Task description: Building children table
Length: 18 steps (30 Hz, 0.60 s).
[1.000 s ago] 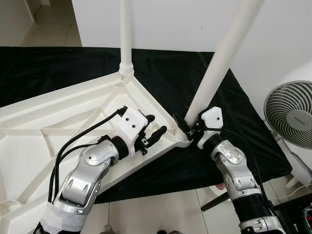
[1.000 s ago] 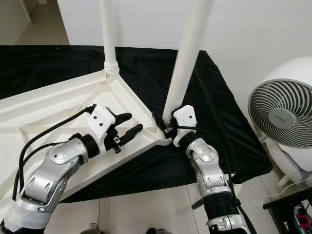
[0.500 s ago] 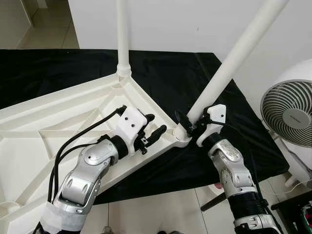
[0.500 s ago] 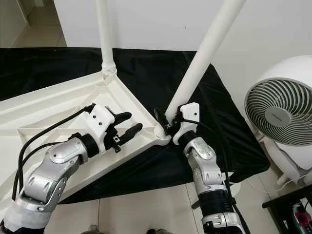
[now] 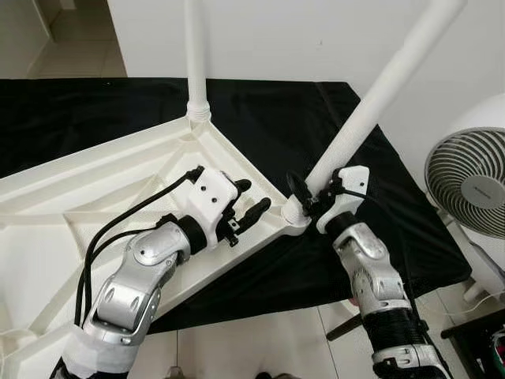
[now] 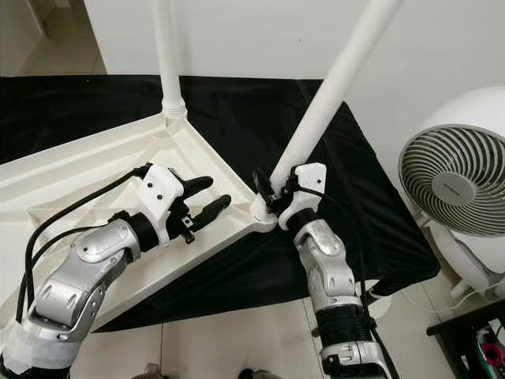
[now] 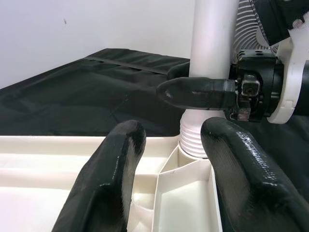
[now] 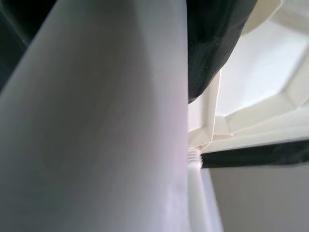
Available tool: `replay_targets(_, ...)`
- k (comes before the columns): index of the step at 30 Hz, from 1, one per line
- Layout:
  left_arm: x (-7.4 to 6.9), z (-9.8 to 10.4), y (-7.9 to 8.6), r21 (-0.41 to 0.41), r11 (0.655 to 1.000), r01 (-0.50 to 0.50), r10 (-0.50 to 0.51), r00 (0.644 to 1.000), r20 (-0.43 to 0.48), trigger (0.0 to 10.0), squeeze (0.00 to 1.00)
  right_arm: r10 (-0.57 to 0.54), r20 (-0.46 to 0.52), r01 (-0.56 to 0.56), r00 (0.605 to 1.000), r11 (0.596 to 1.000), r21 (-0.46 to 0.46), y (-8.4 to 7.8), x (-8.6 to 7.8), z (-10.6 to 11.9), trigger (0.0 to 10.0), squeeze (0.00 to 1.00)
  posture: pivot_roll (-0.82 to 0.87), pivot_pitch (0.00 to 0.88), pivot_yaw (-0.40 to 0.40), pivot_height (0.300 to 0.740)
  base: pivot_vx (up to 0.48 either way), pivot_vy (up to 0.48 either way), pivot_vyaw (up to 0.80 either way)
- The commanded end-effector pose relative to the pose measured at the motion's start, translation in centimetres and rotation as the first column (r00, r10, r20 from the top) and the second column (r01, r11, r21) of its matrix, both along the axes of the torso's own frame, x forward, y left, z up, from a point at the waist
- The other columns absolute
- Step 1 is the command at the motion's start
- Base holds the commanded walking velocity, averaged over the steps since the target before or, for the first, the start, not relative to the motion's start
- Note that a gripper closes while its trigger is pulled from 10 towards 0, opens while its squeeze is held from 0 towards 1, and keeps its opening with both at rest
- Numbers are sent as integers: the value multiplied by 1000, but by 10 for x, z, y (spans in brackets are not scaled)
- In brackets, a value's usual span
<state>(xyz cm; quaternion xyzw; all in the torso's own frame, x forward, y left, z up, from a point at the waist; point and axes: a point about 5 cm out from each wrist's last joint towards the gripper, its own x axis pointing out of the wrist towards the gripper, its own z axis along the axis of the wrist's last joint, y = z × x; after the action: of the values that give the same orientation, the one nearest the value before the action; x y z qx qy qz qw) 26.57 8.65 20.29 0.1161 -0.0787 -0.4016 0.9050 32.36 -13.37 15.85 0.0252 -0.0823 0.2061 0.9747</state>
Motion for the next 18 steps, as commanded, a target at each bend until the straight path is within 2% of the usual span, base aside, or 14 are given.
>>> replay_targets(1, 0, 1, 0, 0, 1000, 8, -8, 1000, -1, 10000, 0, 1, -99, -13, 995, 993, -118, -3, -5, -28, 10000, 0, 185, 128, -60, 740, 0, 0, 0)
replay_targets(3, 0, 1, 0, 0, 1000, 8, -8, 1000, -1, 10000, 0, 1, -99, -13, 995, 993, -118, -3, -5, -28, 10000, 0, 185, 128, -60, 740, 0, 0, 0)
replay_targets(5, 0, 1, 0, 0, 1000, 1, -1, 1000, 1, 10000, 0, 82, -22, -84, 996, 972, -221, 5, -10, -24, 10000, 0, 189, 128, -63, 740, 0, 0, 0)
replay_targets(8, 0, 1, 1, -1, 1000, 0, 0, 1000, 1, 10000, 0, 104, -12, -104, 994, 964, -244, 7, -11, -23, 10000, 0, 189, 128, -63, 740, 0, 0, 0)
replay_targets(12, 0, 2, 1, -3, 1000, -4, 4, 1000, 2, 10000, 0, 162, -47, -169, 986, 949, -266, 11, -11, -25, 10000, 0, 193, 129, -70, 740, 0, 0, 0)
replay_targets(13, 0, 2, 1, -3, 1000, -6, 6, 1000, 3, 10000, 0, 179, -40, -182, 983, 937, -299, 12, -11, -25, 10000, 0, 192, 129, -70, 740, 0, 0, 0)
replay_targets(18, 0, 2, 2, -7, 1000, -11, 11, 1000, 3, 10000, 0, 223, -18, -217, 975, 920, -325, 14, -15, -25, 10000, 0, 193, 127, -72, 740, 0, 0, 0)
